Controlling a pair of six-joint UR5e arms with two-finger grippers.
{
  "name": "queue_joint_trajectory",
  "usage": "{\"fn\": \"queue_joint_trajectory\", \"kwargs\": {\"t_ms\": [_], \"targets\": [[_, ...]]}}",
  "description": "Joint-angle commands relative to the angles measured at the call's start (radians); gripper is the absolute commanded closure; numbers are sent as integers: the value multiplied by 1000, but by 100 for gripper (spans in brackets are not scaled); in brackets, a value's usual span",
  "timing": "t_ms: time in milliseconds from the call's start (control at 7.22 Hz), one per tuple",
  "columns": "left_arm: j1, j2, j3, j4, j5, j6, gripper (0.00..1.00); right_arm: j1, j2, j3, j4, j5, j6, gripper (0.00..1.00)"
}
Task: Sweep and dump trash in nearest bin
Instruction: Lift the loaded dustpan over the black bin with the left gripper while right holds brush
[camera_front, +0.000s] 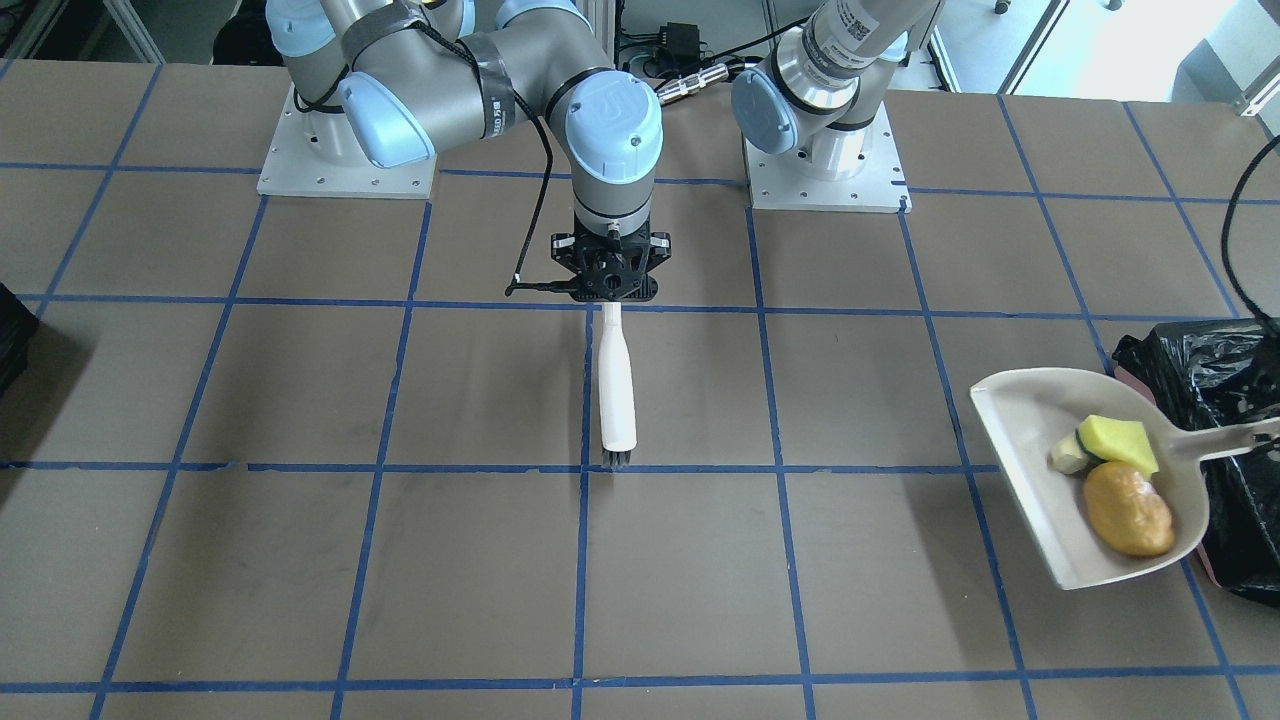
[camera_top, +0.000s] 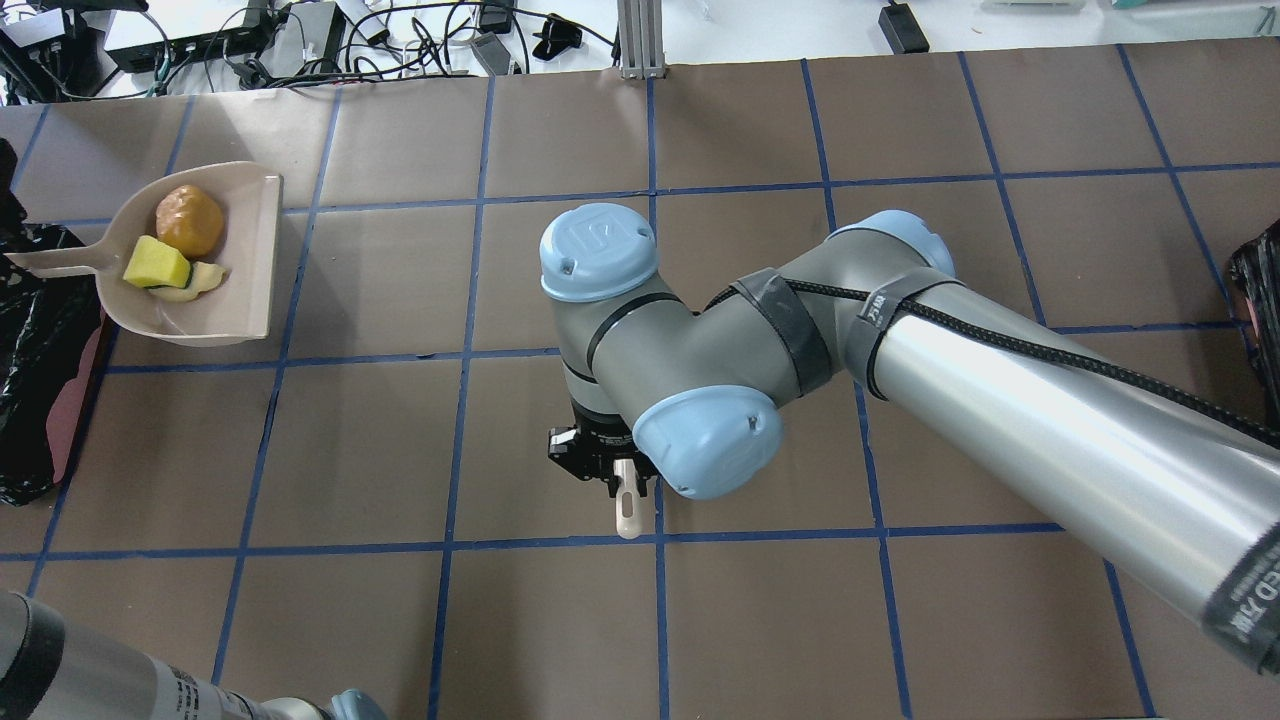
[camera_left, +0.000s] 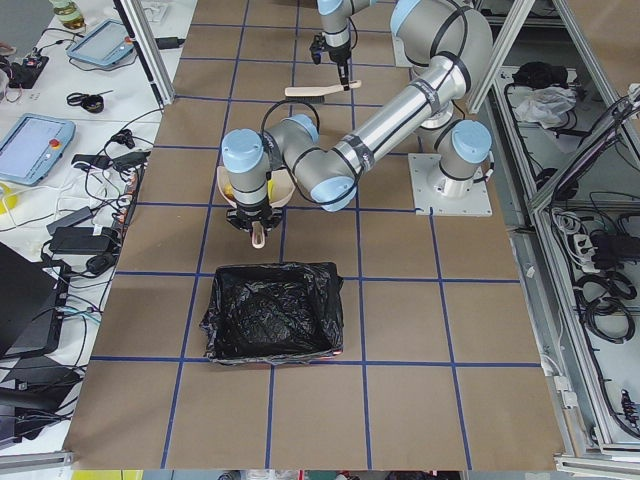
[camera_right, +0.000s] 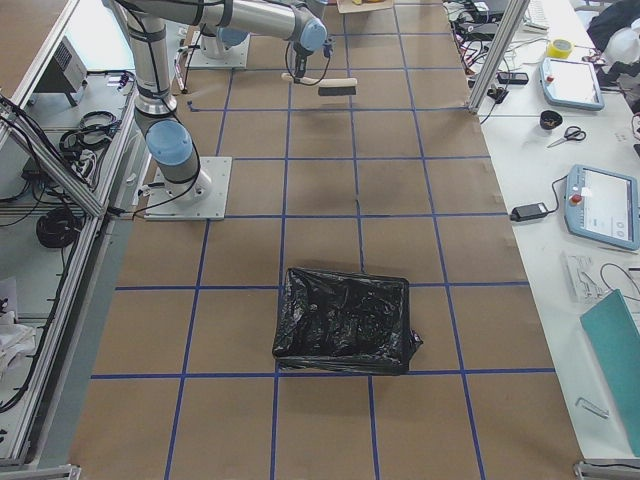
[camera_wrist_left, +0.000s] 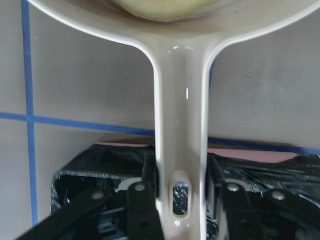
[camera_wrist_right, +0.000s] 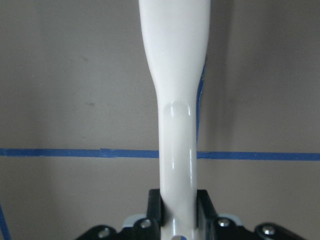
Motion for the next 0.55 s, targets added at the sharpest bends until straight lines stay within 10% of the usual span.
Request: {"fn": "queue_joint_trajectory", "kwargs": {"t_ms": [0, 415], "targets": [[112, 16, 90, -63, 9, 4, 100, -4, -32, 63, -4, -1, 12, 100], [288, -28, 191, -59, 28, 83, 100, -4, -46, 83, -5, 14, 93, 100]]}}
